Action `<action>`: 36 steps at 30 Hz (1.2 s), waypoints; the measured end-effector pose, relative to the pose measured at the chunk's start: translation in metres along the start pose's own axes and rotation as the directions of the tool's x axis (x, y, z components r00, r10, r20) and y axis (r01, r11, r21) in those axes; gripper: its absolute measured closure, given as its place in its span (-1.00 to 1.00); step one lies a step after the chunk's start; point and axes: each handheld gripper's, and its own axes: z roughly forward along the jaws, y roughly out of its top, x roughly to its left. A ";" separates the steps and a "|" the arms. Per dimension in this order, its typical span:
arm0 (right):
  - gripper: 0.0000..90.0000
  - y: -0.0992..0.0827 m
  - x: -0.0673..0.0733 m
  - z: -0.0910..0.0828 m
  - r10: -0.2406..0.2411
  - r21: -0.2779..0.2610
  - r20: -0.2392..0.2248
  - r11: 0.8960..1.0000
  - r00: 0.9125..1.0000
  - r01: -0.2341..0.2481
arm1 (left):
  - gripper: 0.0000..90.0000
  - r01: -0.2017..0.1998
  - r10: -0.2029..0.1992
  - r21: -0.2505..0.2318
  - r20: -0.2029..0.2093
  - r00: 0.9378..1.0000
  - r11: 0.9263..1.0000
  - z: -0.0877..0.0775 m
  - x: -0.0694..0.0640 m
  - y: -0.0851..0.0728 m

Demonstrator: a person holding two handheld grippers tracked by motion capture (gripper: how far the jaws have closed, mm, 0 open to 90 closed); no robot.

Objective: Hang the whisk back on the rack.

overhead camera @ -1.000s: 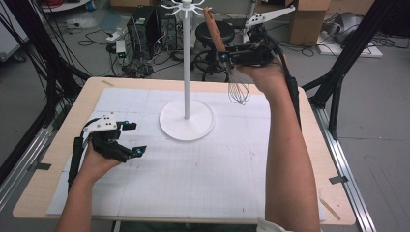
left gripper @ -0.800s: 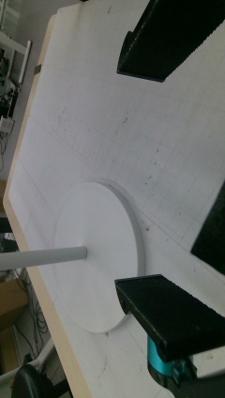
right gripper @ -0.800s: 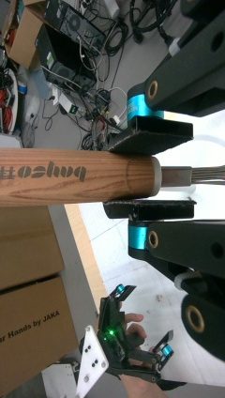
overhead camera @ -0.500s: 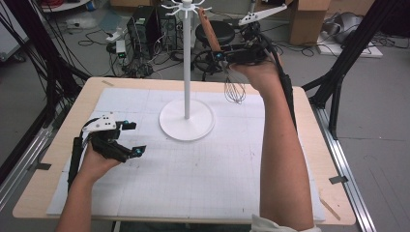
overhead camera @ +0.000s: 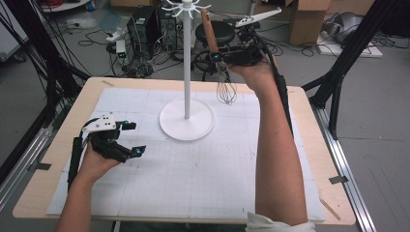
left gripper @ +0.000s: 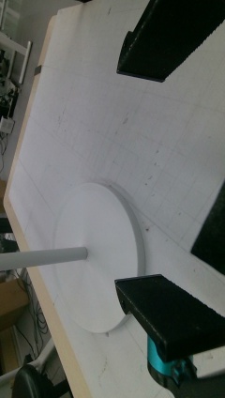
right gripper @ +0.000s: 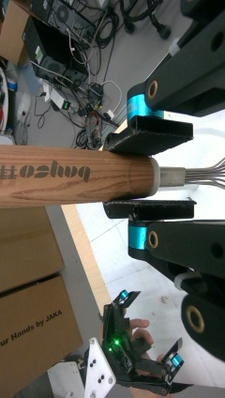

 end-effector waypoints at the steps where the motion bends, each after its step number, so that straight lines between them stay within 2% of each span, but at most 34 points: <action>1: 0.53 0.000 -0.001 0.001 -0.002 0.000 -0.002 1.000 1.000 0.002 | -0.96 -0.002 0.002 0.002 0.000 1.000 1.000 0.000 0.000 0.000; 11: 0.52 0.000 -0.002 0.013 0.010 -0.001 -0.022 1.000 1.000 -0.010 | -0.96 -0.002 0.002 0.010 0.001 1.000 1.000 0.001 0.000 -0.001; 17: 0.51 0.000 -0.002 0.014 0.015 -0.002 -0.024 1.000 1.000 -0.015 | -0.96 -0.003 0.003 0.012 0.000 1.000 1.000 0.001 -0.001 -0.001; 20: 0.32 0.000 0.000 0.011 -0.006 0.006 0.001 1.000 1.000 0.006 | -0.96 -0.002 0.002 0.017 -0.003 1.000 1.000 0.002 -0.001 -0.001; 23: 0.30 -0.001 0.001 0.008 -0.010 0.020 0.009 1.000 1.000 0.010 | -0.96 -0.001 0.001 0.018 0.001 1.000 1.000 0.003 -0.001 -0.001; 35: 0.16 -0.009 0.010 -0.007 -0.039 0.018 0.012 0.999 0.999 0.039 | -0.96 -0.004 0.004 0.024 -0.002 1.000 1.000 0.004 -0.001 -0.001; 36: 0.10 -0.010 0.011 -0.008 -0.045 0.019 0.018 0.999 0.999 0.045 | -0.96 -0.006 0.006 0.025 -0.001 1.000 1.000 0.004 -0.001 -0.001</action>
